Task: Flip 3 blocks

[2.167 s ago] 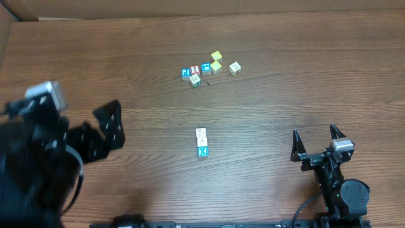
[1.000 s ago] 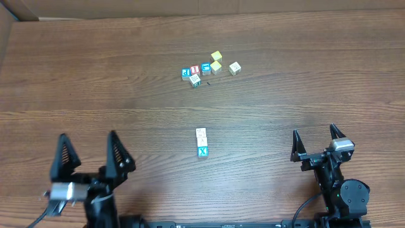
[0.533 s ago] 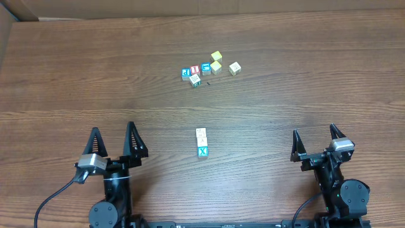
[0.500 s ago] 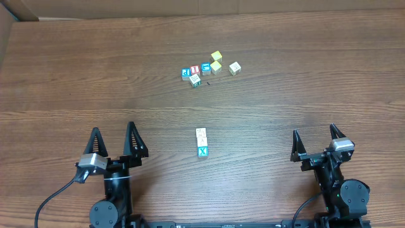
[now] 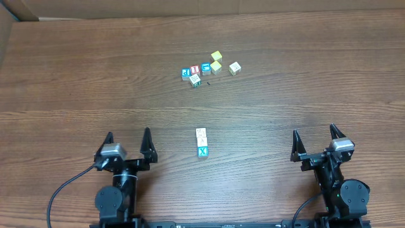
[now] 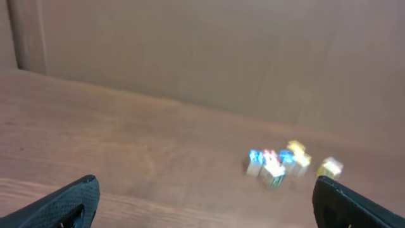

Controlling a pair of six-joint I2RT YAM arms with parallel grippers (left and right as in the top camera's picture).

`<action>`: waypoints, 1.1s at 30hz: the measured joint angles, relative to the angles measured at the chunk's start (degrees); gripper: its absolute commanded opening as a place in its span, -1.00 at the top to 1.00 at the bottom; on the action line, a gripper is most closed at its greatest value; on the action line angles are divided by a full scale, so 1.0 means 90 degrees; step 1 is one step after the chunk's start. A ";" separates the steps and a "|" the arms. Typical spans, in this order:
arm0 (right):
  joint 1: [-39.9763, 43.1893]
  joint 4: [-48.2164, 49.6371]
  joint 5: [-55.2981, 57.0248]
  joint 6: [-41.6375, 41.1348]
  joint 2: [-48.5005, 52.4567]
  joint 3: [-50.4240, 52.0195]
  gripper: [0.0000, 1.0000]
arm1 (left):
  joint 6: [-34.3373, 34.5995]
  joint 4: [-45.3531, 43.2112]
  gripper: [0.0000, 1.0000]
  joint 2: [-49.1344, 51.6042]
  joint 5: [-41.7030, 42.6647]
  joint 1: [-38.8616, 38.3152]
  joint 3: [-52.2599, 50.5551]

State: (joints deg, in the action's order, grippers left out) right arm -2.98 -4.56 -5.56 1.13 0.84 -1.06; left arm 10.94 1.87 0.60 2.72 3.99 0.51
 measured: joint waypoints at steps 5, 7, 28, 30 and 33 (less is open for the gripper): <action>0.0000 -0.0005 0.0000 -0.0002 0.0000 0.0000 -1.00 | -0.0721 0.0243 -0.99 0.0000 0.0112 -0.0002 0.0000; 0.0000 -0.0002 -0.0002 -0.0002 0.0000 0.0000 -1.00 | -0.0894 0.0243 -0.99 0.0000 0.0134 -0.0002 0.0000; -0.0002 0.0002 -0.0002 0.0000 0.0000 0.0000 -1.00 | -0.1129 0.0243 -0.99 0.0000 0.0153 -0.0002 0.0000; 0.0000 0.0000 -0.0002 -0.0002 0.0000 0.0000 -1.00 | -0.1129 0.0243 -1.00 0.0000 0.0153 -0.0002 0.0000; 0.0000 -0.0002 -0.0002 0.0000 0.0000 0.0000 -1.00 | -0.1173 0.0243 -0.99 0.0000 0.0153 0.0000 0.0000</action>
State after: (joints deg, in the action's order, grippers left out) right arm -2.98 -4.58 -5.58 1.13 0.84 -1.06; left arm 0.38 4.05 0.60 4.10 3.99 0.51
